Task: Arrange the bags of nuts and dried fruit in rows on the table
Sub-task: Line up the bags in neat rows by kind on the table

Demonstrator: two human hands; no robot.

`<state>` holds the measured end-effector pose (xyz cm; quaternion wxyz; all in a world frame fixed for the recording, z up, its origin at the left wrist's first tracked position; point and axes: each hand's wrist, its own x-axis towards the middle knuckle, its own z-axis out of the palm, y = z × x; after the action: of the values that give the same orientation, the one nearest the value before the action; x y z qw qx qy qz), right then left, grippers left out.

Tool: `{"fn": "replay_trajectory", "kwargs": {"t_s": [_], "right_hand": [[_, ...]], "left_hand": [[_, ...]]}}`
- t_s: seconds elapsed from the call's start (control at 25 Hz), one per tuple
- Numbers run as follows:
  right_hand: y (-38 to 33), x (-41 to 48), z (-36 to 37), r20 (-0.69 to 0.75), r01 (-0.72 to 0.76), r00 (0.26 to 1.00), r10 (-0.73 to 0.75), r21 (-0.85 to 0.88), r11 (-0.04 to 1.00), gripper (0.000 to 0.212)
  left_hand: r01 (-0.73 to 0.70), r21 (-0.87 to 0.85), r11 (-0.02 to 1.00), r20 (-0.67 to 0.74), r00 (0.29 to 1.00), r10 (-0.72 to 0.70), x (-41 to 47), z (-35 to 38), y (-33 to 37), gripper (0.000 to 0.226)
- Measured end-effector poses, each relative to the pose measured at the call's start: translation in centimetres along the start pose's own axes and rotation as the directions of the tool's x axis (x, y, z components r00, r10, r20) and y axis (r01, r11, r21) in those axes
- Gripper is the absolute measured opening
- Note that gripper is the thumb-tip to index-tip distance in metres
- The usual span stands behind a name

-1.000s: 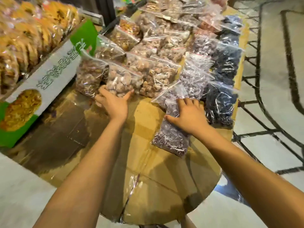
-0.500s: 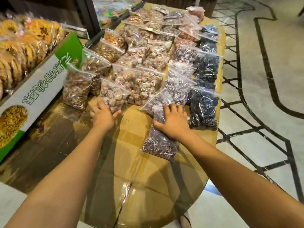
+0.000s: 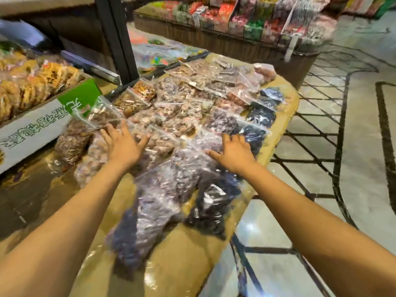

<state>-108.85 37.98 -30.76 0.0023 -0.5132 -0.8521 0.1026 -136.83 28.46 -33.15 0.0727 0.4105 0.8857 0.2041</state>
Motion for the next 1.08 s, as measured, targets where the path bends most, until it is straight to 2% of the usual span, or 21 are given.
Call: {"fn": "replay_trajectory", "kwargs": {"t_s": [0.2, 0.36, 0.6, 0.76, 0.96, 1.08], "right_hand": [[12.3, 2.1, -3.0, 0.054, -0.01, 0.999, 0.007, 0.055, 0.998, 0.08], [18.0, 6.0, -5.2, 0.051, 0.003, 0.999, -0.006, 0.052, 0.999, 0.076], [16.2, 15.0, -4.9, 0.061, 0.189, 0.979, -0.193, 0.054, 0.98, 0.073], [14.8, 23.2, -5.3, 0.042, 0.33, 0.944, -0.328, -0.037, 0.943, 0.076], [15.3, 31.5, -6.9, 0.066, 0.41, 0.912, -0.405, -0.109, 0.905, 0.07], [15.5, 35.9, -7.1, 0.118, 0.462, 0.885, -0.451, -0.095, 0.882, 0.07]], "left_hand": [[0.105, 0.042, 0.994, 0.047, 0.993, -0.107, -0.9, 4.2, 11.0, 0.092], [0.139, 0.047, 0.989, 0.009, 0.99, -0.139, 1.1, 5.5, 15.8, 0.091], [0.241, 0.031, 0.97, -0.06, 0.969, -0.239, 7.3, 7.0, 15.4, 0.102], [0.324, -0.026, 0.946, -0.066, 0.944, -0.325, 14.2, 8.8, 15.4, 0.116], [0.415, -0.084, 0.906, -0.108, 0.9, -0.422, 20.7, 10.4, 18.4, 0.108], [0.489, -0.105, 0.866, -0.101, 0.861, -0.499, 24.6, 11.8, 18.5, 0.113]]}}
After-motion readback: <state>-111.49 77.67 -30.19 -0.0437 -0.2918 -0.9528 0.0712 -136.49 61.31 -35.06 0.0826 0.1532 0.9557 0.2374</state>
